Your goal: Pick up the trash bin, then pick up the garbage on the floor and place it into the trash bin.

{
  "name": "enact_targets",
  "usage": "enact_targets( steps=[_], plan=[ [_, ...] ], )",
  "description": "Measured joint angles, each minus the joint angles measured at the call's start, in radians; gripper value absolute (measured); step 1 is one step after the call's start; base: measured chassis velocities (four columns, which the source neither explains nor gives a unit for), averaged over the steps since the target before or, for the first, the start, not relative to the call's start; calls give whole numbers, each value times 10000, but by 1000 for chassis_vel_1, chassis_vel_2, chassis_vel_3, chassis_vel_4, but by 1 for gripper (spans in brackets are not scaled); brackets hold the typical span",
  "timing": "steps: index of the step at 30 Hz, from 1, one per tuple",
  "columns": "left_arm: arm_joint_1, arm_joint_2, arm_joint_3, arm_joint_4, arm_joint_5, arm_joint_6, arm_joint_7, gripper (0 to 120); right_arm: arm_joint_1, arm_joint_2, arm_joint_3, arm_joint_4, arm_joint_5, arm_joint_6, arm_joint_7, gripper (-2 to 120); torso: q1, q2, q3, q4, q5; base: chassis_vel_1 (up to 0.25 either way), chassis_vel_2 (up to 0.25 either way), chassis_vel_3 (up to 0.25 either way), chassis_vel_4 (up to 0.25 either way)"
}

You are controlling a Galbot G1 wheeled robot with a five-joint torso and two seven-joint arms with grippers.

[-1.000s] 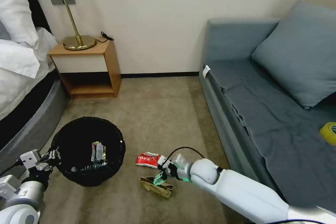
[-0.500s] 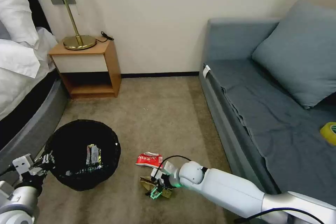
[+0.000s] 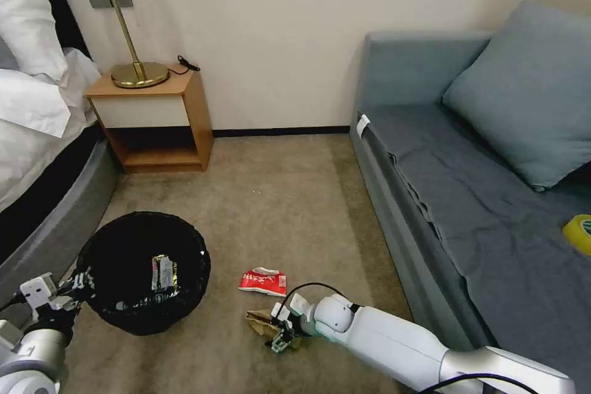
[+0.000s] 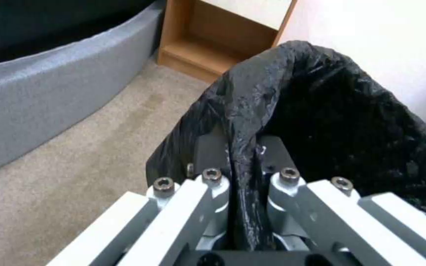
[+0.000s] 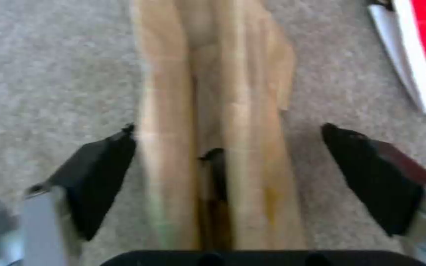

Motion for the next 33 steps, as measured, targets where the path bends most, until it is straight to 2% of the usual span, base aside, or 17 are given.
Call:
enact_targets(
  steps=[4,6,9,10,13,14,16,18,21,23,25,33],
  plan=[
    [-39,-9,11,55,-1,-13,6,4,-58,23,167,-123,-123,98,-13,76,0,0,0,0,0,0,0,0,0],
    [-44,-15,11,65,-1,-16,6,4,-71,21,193,-124,-144,111,-14,73,0,0,0,0,0,0,0,0,0],
    [-81,-85,12,144,2,-46,6,4,-139,11,270,-134,-191,192,17,57,0,0,-1,0,0,0,0,0,0],
    [-81,-85,12,144,2,-46,6,4,-139,11,270,-134,-191,192,17,57,0,0,-1,0,0,0,0,0,0],
    [-48,-120,13,165,4,-73,10,4,-199,-41,314,-70,-178,252,124,44,0,0,-1,1,1,0,0,0,0],
    [-48,-120,13,165,4,-73,10,4,-199,-41,314,-70,-178,252,124,44,0,0,-1,1,1,0,0,0,0],
    [-34,-125,3,174,-48,-94,11,4,-243,-68,385,-44,-173,333,253,33,0,0,-1,1,1,0,0,0,0],
    [-30,-124,-12,173,-78,-97,8,4,-273,-104,426,-17,-169,382,330,29,0,0,-1,1,1,0,0,0,0],
    [-23,-84,-70,221,-176,-106,-1,4,-410,-232,638,119,-138,434,561,13,0,-1,-1,0,0,0,0,0,0],
    [-20,-68,-78,248,-195,-110,-2,4,-448,-264,743,179,-117,448,632,10,0,0,-1,0,0,0,0,0,0],
    [-17,-54,-69,303,-222,-114,-3,4,-509,-315,998,351,-56,470,763,1,0,0,-1,0,1,0,0,0,0],
    [-34,-16,131,484,-263,-135,6,4,-630,-833,2142,1601,407,431,1374,0,0,0,0,0,1,0,0,0,0]
  ],
)
